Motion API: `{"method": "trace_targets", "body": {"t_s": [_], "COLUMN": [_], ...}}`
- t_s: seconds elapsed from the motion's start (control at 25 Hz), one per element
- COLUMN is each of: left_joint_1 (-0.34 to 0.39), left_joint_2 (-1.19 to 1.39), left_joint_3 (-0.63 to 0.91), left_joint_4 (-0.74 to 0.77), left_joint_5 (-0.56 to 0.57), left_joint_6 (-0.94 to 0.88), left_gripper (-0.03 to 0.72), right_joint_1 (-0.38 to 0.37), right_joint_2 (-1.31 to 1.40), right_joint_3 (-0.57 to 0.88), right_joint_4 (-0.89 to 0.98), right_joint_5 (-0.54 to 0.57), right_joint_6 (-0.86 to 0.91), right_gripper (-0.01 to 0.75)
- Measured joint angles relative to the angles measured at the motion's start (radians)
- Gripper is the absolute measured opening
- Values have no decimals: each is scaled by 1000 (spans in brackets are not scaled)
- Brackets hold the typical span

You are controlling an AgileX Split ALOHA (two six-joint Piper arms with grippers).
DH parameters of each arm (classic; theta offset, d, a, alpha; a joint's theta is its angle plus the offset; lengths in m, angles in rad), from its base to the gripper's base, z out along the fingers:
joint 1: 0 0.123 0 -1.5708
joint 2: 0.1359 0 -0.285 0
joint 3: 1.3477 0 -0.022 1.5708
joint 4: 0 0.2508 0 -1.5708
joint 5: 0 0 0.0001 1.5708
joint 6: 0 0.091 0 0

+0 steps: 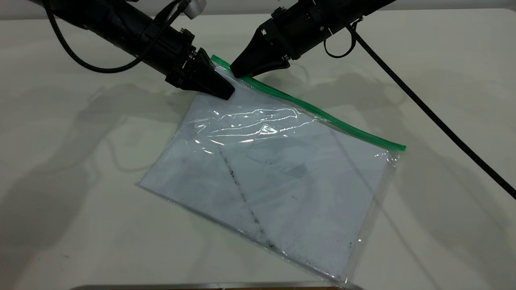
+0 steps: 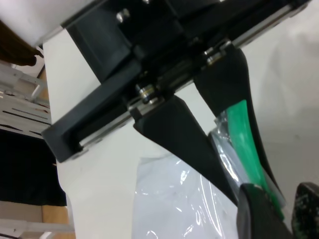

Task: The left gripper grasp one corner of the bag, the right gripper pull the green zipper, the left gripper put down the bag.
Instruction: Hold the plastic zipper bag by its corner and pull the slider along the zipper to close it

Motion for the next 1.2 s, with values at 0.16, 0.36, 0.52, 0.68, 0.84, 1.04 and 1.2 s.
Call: {"method": "trace_targets", "body": {"t_s": [0.16,0.36,0.52,0.68,0.84,1.04,1.2], "left_joint_1": [0,0,0,0,8,46,88], "left_joint_2": [0,0,0,0,0,1,3], "left_joint_3": [0,0,0,0,0,0,0], "left_joint_4": [-2,-18,-18,-19,-34,-88,-126], "left_joint_5": [-1,-3,-3,-3,7,39,67], "left_joint_6": [0,0,1,1,1,4,22], "left_gripper": [65,65,65,65,65,65,65], "right_joint_1": [0,0,0,-1,-8,-18,-23], "right_joint_2": [0,0,0,0,0,-1,-1], "right_joint_3": [0,0,0,0,-1,-7,-7], "right_joint_4": [-14,-18,-18,-18,-19,-46,-79], "right_joint_5": [0,0,0,0,4,3,-20], "right_joint_6": [0,0,0,0,0,0,-1], "right_gripper": [173,43,37,37,37,37,37]}}
